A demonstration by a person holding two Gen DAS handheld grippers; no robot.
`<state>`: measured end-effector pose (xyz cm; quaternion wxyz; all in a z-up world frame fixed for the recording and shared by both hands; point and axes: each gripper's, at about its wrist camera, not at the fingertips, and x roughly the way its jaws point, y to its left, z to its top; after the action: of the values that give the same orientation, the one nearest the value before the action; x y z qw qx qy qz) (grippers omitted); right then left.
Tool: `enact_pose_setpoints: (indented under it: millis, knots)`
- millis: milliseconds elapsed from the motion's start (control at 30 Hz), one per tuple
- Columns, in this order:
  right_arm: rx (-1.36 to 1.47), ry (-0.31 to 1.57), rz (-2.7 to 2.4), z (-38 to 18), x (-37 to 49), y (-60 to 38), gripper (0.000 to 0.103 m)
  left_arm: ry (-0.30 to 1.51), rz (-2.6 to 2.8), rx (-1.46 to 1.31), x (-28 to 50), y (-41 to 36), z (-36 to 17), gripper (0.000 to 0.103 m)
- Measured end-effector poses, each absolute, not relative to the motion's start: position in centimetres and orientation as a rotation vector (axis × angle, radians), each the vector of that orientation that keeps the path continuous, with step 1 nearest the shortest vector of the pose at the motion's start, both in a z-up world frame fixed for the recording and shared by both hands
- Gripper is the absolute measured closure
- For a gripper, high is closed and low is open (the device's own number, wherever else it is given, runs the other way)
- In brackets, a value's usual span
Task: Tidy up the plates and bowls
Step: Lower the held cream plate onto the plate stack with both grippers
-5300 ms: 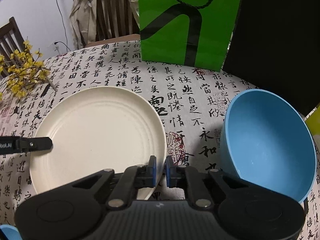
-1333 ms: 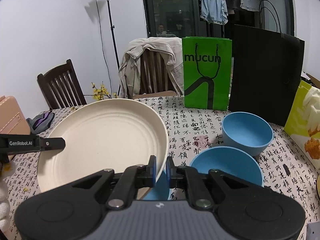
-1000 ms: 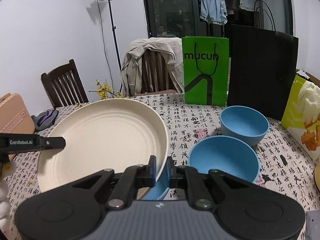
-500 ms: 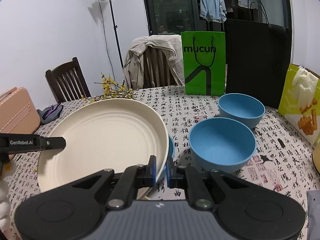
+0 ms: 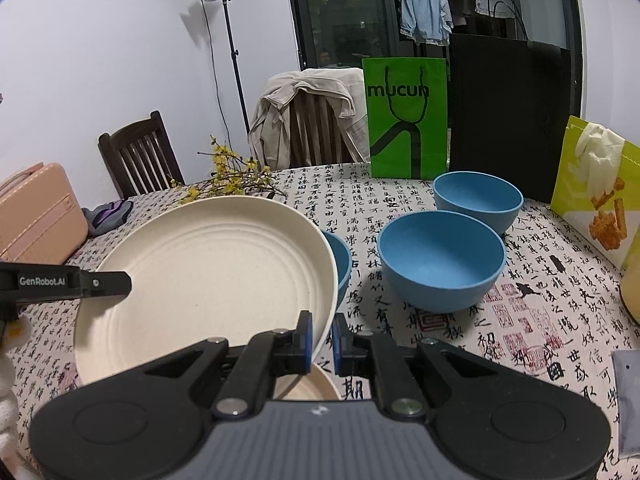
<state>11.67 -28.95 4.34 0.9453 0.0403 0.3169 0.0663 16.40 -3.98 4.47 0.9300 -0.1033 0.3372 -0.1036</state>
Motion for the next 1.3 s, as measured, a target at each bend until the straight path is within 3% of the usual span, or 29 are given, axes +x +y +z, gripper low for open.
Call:
enact_pose_setpoints:
  millis: [1300]
  knots:
    - [0.081, 0.642, 0.123, -2.5, 5.4, -29.1, 0.093, 0.755, -0.199, -0.156, 10.7, -4.7, -2.2, 0.09]
